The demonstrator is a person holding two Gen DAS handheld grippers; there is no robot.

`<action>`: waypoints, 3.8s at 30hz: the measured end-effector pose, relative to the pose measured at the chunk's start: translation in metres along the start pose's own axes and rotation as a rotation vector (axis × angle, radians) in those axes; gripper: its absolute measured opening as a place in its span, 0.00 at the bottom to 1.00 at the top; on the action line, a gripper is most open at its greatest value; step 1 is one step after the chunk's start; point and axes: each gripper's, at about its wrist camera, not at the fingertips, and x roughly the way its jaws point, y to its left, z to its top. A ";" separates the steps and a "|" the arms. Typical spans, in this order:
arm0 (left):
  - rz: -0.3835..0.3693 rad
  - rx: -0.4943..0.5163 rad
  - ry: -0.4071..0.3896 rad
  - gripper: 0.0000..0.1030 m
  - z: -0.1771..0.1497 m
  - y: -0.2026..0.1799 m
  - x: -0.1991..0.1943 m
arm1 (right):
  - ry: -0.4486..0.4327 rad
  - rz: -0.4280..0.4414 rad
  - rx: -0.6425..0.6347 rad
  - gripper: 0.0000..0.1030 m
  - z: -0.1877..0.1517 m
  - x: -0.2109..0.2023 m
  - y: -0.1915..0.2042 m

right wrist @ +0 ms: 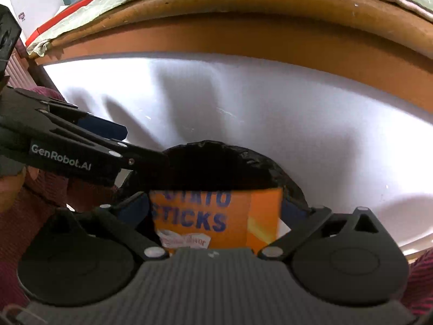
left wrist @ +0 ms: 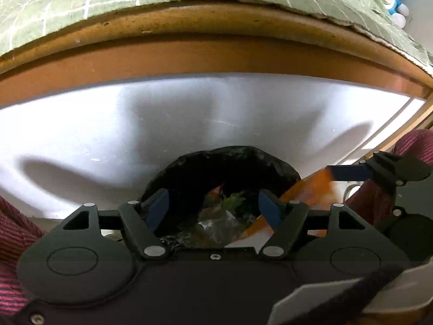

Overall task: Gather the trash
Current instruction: 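Open both tools inside the bin to drop the packet and box, then raise both open tools back over the bed toward the last items, then grasp the white paper bag with the left tool while the right grasps the yellow foil bag, then carry the white paper bag and yellow foil bag over the bed edge into the bin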

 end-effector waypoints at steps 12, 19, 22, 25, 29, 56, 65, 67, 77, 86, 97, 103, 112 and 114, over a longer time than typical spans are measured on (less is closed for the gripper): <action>-0.061 0.035 -0.045 0.76 0.010 -0.007 -0.032 | -0.077 -0.007 -0.091 1.00 0.012 -0.032 0.009; -0.082 0.072 -0.207 0.80 0.034 -0.007 -0.098 | -0.246 0.021 -0.092 1.00 0.040 -0.100 0.001; -0.086 0.080 -0.284 0.81 0.054 -0.005 -0.128 | -0.335 0.012 -0.091 1.00 0.056 -0.129 -0.006; -0.072 0.106 -0.362 0.84 0.080 -0.004 -0.151 | -0.422 -0.022 -0.089 1.00 0.080 -0.148 -0.015; -0.020 0.091 -0.447 0.85 0.120 -0.003 -0.165 | -0.513 -0.101 -0.067 1.00 0.114 -0.163 -0.033; -0.016 -0.480 -0.330 0.51 0.370 0.039 0.065 | -0.528 -0.297 0.152 0.87 0.294 -0.055 -0.169; -0.027 -0.521 -0.369 0.12 0.402 0.036 0.100 | -0.516 -0.299 0.134 0.86 0.315 -0.026 -0.190; -0.019 -0.527 -0.360 0.10 0.402 0.036 0.099 | -0.513 -0.298 0.125 0.86 0.319 -0.020 -0.193; 0.124 -0.425 -0.497 0.05 0.380 0.054 0.035 | -0.459 -0.293 -0.049 0.84 0.362 0.029 -0.172; 0.158 -0.434 -0.495 0.04 0.364 0.089 0.021 | -0.281 -0.352 -0.174 0.44 0.405 0.108 -0.140; 0.146 -0.385 -0.522 0.04 0.340 0.088 -0.008 | -0.389 -0.309 -0.082 0.12 0.383 0.035 -0.129; 0.111 -0.318 -0.537 0.04 0.314 0.067 -0.039 | -0.477 -0.255 -0.091 0.12 0.348 -0.034 -0.103; 0.057 -0.205 -0.556 0.04 0.260 0.026 -0.101 | -0.539 -0.129 -0.105 0.12 0.288 -0.119 -0.055; 0.041 -0.192 -0.549 0.04 0.244 0.018 -0.115 | -0.536 -0.112 -0.109 0.12 0.270 -0.130 -0.045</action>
